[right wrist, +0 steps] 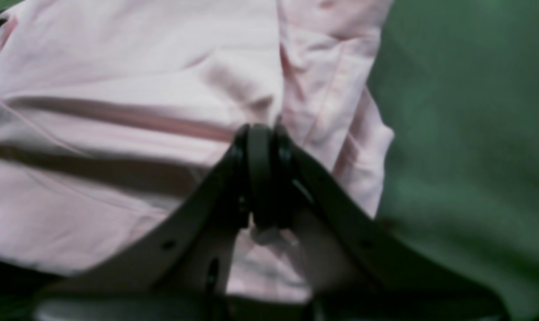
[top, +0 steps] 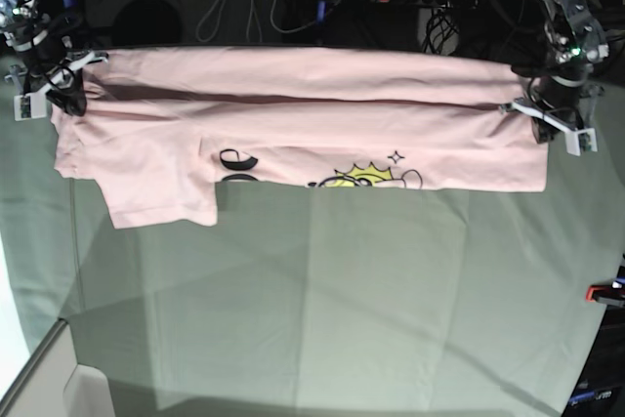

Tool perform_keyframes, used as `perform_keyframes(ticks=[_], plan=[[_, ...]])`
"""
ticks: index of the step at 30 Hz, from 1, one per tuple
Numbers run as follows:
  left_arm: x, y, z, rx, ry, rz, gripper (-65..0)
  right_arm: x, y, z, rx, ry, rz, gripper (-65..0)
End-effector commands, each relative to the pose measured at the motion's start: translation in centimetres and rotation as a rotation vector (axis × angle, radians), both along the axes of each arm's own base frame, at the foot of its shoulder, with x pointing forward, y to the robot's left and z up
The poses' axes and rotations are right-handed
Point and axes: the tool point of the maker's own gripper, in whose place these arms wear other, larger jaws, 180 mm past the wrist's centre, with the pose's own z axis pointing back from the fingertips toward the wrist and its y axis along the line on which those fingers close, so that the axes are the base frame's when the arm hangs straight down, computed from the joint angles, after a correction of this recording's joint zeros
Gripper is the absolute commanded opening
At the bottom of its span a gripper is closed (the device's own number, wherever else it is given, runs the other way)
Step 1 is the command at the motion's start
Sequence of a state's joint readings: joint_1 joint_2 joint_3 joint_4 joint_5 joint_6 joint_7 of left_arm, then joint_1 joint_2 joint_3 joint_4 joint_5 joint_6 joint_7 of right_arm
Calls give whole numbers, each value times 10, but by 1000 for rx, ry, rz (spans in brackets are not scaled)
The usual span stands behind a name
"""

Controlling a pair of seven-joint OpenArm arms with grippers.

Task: Layout the t-shirt on the table in an organized manner, then fold the t-shirt properly
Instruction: 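Fold the grasped edge over with both grippers onto the folded strip, then release the shirt and reposition both grippers at the folded corners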

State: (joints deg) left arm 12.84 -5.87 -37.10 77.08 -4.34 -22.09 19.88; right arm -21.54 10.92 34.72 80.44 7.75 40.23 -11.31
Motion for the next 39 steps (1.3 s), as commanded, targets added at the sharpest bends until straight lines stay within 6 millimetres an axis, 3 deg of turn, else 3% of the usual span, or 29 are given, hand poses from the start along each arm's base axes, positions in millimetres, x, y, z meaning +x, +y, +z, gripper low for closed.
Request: perform_keyframes(ticks=[1,4,10,16,20,26,29,32,34,39], plan=[[8,8,14,23,-50,4,-650,4,-12,13,-24,-42,-14,-650],[7,9,13,23,-47,6,-650,0,-17,13,-29,-41,-28,-650],[1,29,18,35,-58,65,-650,-4,-16,7,-20,-21,-30,-650],[2,25,16,29,-53,55,-649,-14,-17,-9,6,21,-47,-650],[6,8,10,18,-38,5,-615,-15,-17,-10,5,25,-47,-650],[-1,10,8,16,-28,20,-412,-25,-22,-8,-18,47,-34,-473],[-3,10,7,16,-24,20,-408,-24,-26,0,-34,30,-34,-378],[-2,12,8,20,-27,25,-408,-26,-44,15,-64,-9,-95,-328],[-5,20,11,25,-34,49,-404,-27,-57,27,-82,-49,-155,-314],[-6,26,13,27,-40,67,-403,1,-68,52,-99,-152,-198,-310]])
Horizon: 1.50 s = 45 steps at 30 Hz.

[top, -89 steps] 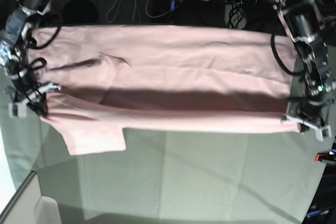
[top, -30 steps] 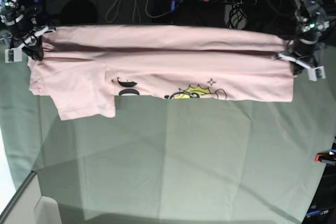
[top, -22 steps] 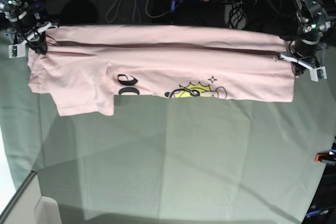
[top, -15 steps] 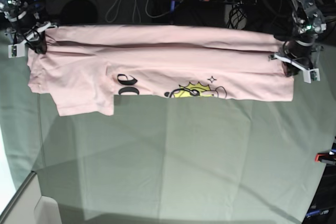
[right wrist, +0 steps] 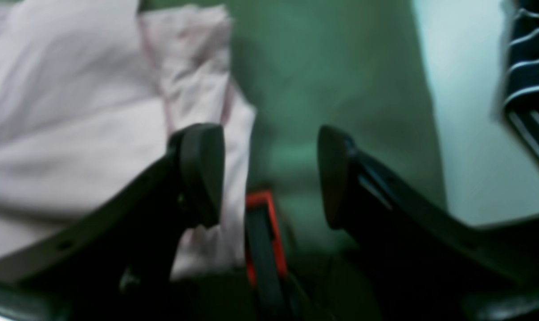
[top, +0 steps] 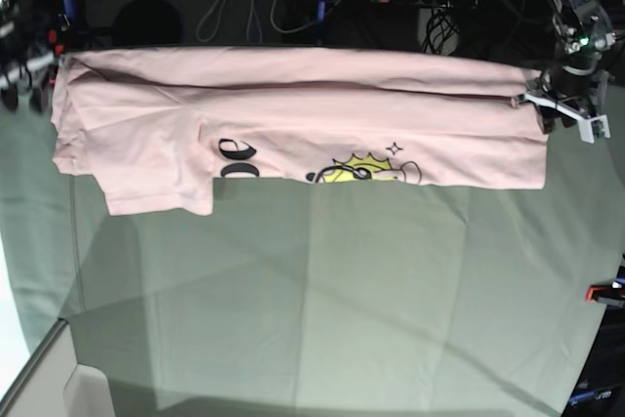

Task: Layout the t-shirt on the table in an organized manner, then fold the t-shirt properly
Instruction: 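Release the shirt and reposition both grippers at the folded corners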

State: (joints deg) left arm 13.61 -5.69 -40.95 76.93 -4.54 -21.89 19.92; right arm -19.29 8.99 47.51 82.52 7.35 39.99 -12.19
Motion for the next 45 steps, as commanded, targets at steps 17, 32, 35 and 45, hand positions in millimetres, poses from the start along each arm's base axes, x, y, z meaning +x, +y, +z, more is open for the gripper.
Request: perform_keyframes(ticks=[17,32,35,45], plan=[[7,5,13,21,-44,-3,-350,175,60,-18,14,92,250,-309],[10,-2,11,2,-53,2,-269,168,85,-64,101,173,271,-315],[11,-2,11,3,-53,2,-269,157,85,-73,98,203,273,-354],[12,-1,13,6,-58,1,-266,157,70,-45,5,146,269,-650]])
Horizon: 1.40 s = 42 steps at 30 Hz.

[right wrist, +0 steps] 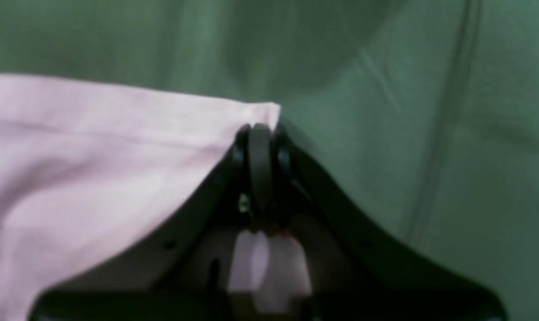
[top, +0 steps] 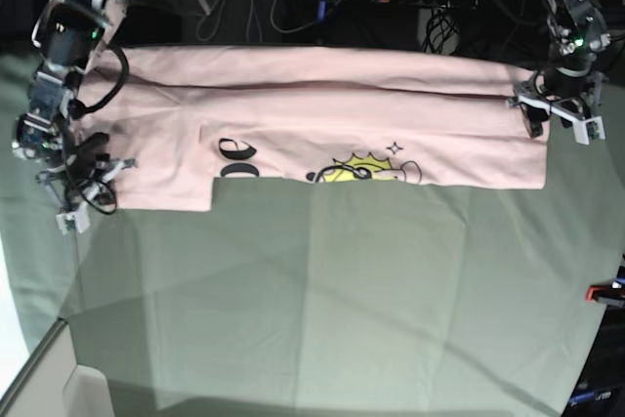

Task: Layout the t-shirt on the table in an organized manner, then fold the t-shirt properly
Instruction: 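Release the shirt and reposition both grippers at the folded corners, then grasp the strip's end corners with both grippers and pull it taut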

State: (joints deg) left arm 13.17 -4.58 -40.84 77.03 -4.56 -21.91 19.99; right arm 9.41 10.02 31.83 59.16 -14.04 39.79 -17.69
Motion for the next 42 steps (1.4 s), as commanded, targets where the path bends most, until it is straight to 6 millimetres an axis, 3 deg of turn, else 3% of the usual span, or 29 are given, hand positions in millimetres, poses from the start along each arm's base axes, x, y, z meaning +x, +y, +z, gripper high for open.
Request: perform_keyframes(ticks=[1,10,14,21,27,32,38,42], plan=[[9,7,14,25,-49,0,-266,9,-12,23,-38,-69,-1,-650],[17,7,18,25,-67,0,-265,-36,5,55,-155,-138,41,-650],[18,13,22,40,-67,-4,-265,-52,-5,60,-168,-143,-14,-650],[27,23,30,64,-82,-9,-265,-84,-42,55,-181,-110,-141,-650],[27,25,32,71,-85,-10,-265,-112,-36,42,-121,-87,-173,-650],[28,25,34,73,-88,-11,-265,-118,-26,34,-92,-75,-182,-650],[20,46,40,94,-92,39,-265,-129,-47,38,-111,-77,-249,-650],[17,52,42,97,-98,57,-264,-131,-48,38,-113,-74,-253,-650]])
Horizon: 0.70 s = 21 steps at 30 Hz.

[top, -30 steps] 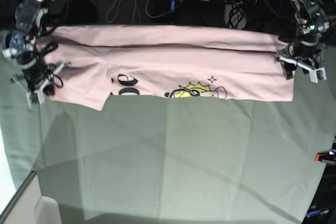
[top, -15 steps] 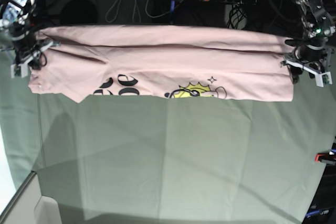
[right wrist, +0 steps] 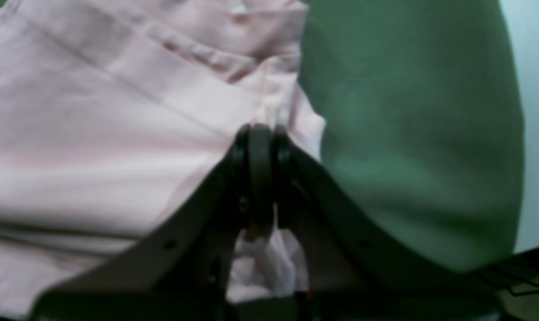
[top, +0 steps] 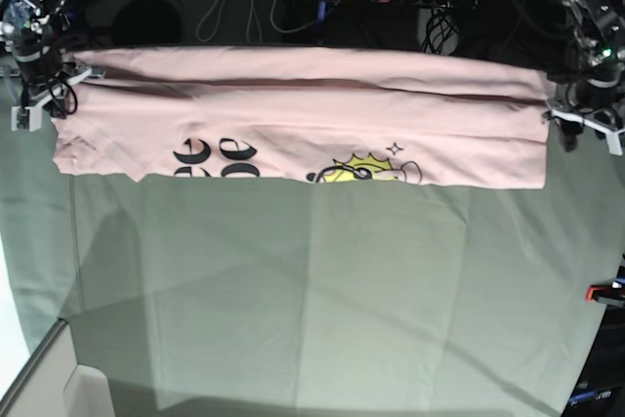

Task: Layout the t-shirt on the table in an organized manner, then fold the t-shirt properly
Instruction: 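Grasp the strip's end corners with both grippers and pull it taut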

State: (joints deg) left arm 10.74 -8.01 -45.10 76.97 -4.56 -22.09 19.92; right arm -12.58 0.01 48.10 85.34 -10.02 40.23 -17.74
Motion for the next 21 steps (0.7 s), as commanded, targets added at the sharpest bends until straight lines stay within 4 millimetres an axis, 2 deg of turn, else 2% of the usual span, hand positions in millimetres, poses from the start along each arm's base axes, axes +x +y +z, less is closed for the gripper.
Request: perform_keyframes(ticks=[1,9,11,15,18,21], plan=[[11,7,16,25,-51,-2,-264,7,-6,12,-17,-47,-2,-650],[9,6,14,22,-48,-1,-254,0,-3,6,-9,-25,-2,-647],[9,6,14,22,-47,-1,-208,-3,-3,5,-9,-19,-3,-593],[11,3,18,-32,-95,16,-132,-7,-5,5,-13,-12,-5,-431],[13,2,20,-64,-121,27,-130,-17,-18,8,-24,-16,-56,-337],[13,2,20,-70,-125,29,-130,-29,-30,10,-28,-22,-124,-298]])
